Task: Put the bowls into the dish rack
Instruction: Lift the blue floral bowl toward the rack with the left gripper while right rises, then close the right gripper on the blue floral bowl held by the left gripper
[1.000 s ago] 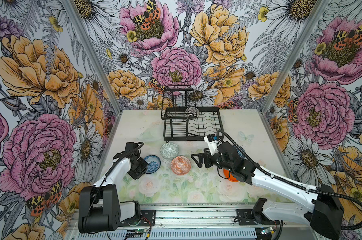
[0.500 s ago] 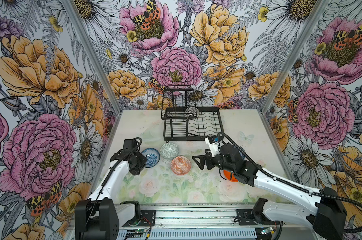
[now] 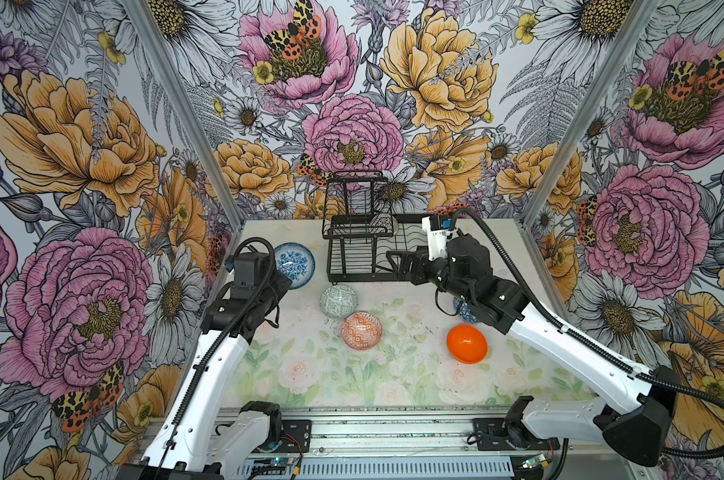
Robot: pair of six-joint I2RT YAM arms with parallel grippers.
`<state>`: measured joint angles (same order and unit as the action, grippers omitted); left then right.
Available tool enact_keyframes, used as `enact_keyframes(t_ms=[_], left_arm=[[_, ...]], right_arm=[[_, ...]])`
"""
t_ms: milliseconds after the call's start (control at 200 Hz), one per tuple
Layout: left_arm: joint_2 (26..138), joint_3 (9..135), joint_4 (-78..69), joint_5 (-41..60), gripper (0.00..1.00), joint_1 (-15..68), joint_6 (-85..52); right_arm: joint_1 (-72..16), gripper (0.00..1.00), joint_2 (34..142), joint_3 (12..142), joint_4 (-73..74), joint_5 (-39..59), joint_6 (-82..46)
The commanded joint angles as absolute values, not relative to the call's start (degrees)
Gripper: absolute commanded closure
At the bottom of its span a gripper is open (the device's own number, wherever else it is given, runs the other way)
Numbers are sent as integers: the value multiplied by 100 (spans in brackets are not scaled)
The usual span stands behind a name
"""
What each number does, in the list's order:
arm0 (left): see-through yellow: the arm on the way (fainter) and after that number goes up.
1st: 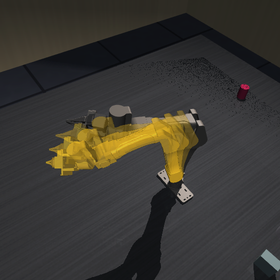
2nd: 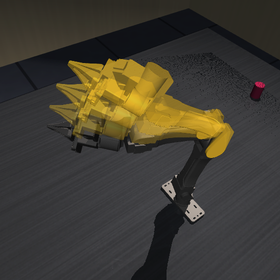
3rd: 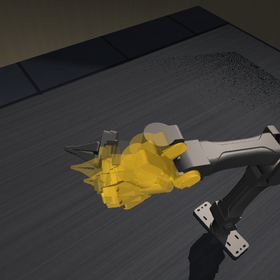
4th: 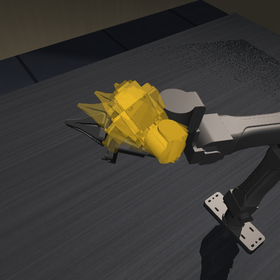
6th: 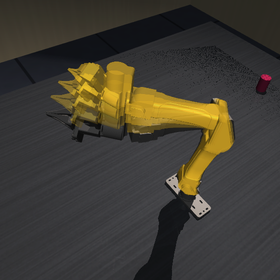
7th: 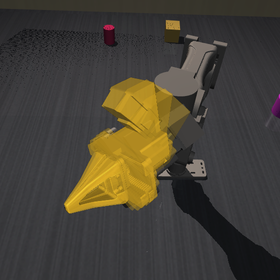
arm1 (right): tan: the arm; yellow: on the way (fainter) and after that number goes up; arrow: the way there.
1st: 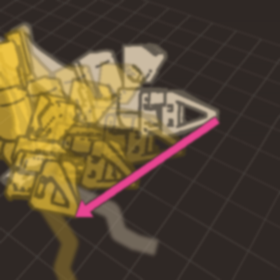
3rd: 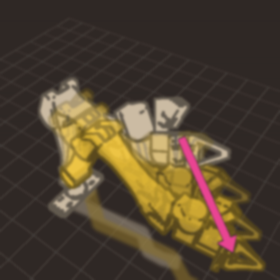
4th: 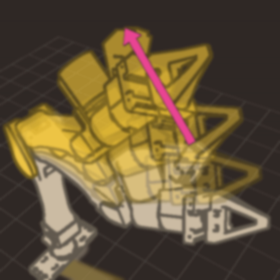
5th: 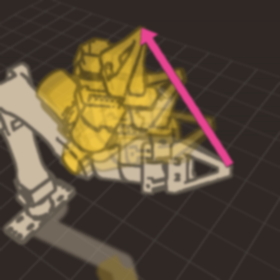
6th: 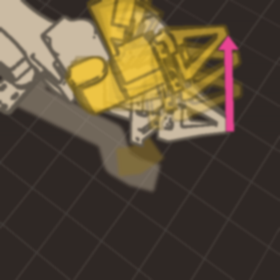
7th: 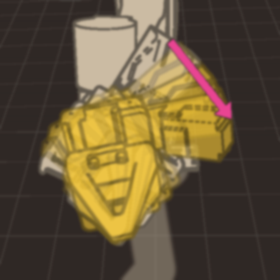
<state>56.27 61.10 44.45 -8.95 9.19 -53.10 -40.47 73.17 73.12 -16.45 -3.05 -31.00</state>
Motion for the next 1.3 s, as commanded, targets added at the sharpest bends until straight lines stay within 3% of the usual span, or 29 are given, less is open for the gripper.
enact_keyframes(t_ms=[0,265,600,976,1291], left_arm=[[5765,6633,3433,-1753,100,1368,-5459],[6837,7809,2331,-3188,100,2738,-4524],[8380,8856,1020,-3711,100,3456,-3150],[9626,9582,-95,-4086,100,3873,-2191],[9833,9693,-451,-4232,100,4002,-1988]], right_arm=[[-3806,1,7631,8130,-2015,-370,-3711],[-3452,0,8339,9753,-2313,-337,-5031],[-3209,1,9056,11238,-2312,11,-7071],[-3180,0,9954,12326,-2308,537,-8293],[-3136,1,10472,12765,-2301,740,-8907]])
